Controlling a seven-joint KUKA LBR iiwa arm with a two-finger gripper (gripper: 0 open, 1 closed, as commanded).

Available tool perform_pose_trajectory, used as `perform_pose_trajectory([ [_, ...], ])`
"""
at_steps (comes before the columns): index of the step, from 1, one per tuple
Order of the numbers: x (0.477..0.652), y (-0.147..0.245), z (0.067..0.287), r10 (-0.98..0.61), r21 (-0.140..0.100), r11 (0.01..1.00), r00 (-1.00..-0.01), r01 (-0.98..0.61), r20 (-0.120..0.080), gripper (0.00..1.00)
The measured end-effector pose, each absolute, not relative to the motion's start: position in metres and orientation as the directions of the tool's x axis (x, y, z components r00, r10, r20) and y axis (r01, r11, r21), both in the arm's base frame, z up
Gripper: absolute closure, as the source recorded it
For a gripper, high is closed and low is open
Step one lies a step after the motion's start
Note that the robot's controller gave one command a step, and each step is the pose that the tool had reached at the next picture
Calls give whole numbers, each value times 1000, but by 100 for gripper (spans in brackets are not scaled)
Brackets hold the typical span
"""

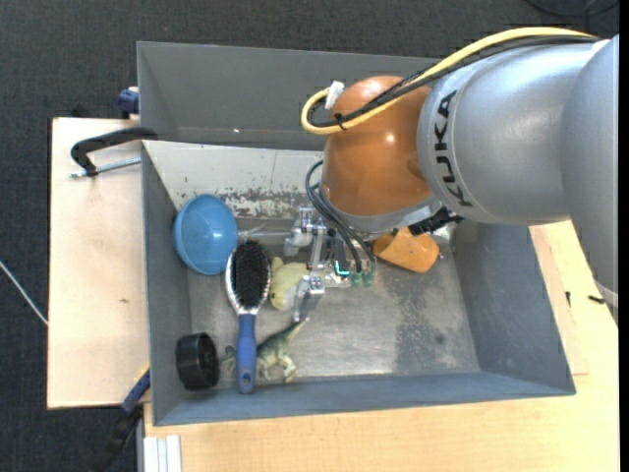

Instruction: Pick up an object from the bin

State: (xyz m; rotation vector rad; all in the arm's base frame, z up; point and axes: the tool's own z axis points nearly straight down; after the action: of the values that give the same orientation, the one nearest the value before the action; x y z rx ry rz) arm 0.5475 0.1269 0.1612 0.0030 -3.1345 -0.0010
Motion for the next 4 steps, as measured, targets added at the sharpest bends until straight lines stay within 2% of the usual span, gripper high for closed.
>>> perform_pose_trajectory([
  [1, 502, 137, 72, -558, -1, 830, -830, -558, -8, 0],
  [2, 503, 138, 73, -556, 0, 831, -831, -556, -5, 0],
  [3, 499, 102, 73, -740, -3, 673, -673, -740, -10, 0],
  [4, 531, 140, 72, -993, -6, 118, -118, -993, -5, 0],
])
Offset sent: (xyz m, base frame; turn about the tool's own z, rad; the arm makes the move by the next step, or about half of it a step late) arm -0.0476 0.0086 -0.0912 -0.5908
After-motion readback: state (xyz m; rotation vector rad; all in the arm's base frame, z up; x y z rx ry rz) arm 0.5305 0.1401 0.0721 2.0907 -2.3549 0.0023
